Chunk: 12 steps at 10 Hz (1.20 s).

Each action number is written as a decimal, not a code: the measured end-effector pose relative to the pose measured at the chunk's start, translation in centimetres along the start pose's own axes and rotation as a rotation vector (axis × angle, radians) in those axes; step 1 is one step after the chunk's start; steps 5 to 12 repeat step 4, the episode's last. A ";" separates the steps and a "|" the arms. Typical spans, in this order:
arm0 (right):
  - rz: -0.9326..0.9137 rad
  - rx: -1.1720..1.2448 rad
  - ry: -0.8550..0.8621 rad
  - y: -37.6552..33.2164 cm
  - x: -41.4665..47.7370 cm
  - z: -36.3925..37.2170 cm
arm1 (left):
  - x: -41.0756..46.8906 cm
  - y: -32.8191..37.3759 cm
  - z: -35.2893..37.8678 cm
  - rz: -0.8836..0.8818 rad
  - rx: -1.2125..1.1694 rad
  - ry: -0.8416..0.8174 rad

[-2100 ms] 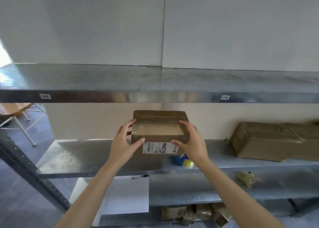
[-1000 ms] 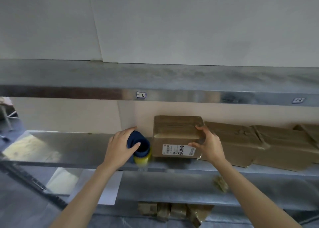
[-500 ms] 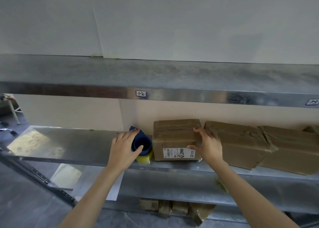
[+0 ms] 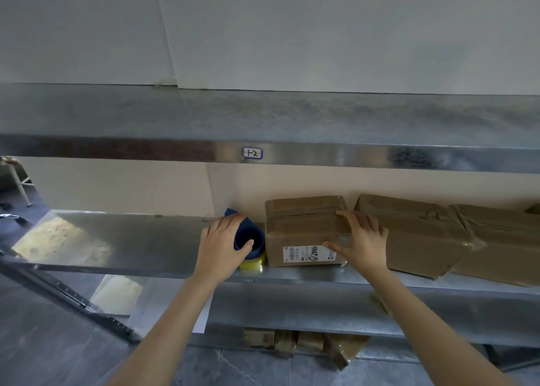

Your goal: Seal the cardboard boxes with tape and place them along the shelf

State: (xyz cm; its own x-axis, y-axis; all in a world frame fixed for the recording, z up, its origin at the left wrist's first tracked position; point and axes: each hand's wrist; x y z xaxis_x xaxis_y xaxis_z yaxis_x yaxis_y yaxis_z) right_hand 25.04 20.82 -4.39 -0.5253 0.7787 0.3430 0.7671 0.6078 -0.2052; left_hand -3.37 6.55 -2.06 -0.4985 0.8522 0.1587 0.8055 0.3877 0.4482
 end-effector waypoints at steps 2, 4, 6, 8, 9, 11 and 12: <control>0.076 0.054 -0.088 -0.9 -0.3 -0.5 | 0.1 -0.5 -1.0 0.058 0.034 0.015; 0.104 0.088 -0.053 -3.4 0.2 -2.7 | 0.4 -1.3 -2.6 0.103 0.091 0.065; 0.104 0.088 -0.053 -3.4 0.2 -2.7 | 0.4 -1.3 -2.6 0.103 0.091 0.065; 0.104 0.088 -0.053 -3.4 0.2 -2.7 | 0.4 -1.3 -2.6 0.103 0.091 0.065; 0.104 0.088 -0.053 -3.4 0.2 -2.7 | 0.4 -1.3 -2.6 0.103 0.091 0.065; 0.104 0.088 -0.053 -3.4 0.2 -2.7 | 0.4 -1.3 -2.6 0.103 0.091 0.065; 0.104 0.088 -0.053 -3.4 0.2 -2.7 | 0.4 -1.3 -2.6 0.103 0.091 0.065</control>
Point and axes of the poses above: each hand's wrist, its own x-axis towards the middle knuckle, its own z-axis out of the palm, y = z × x, and after that the axes turned 14 degrees about -z, right-handed
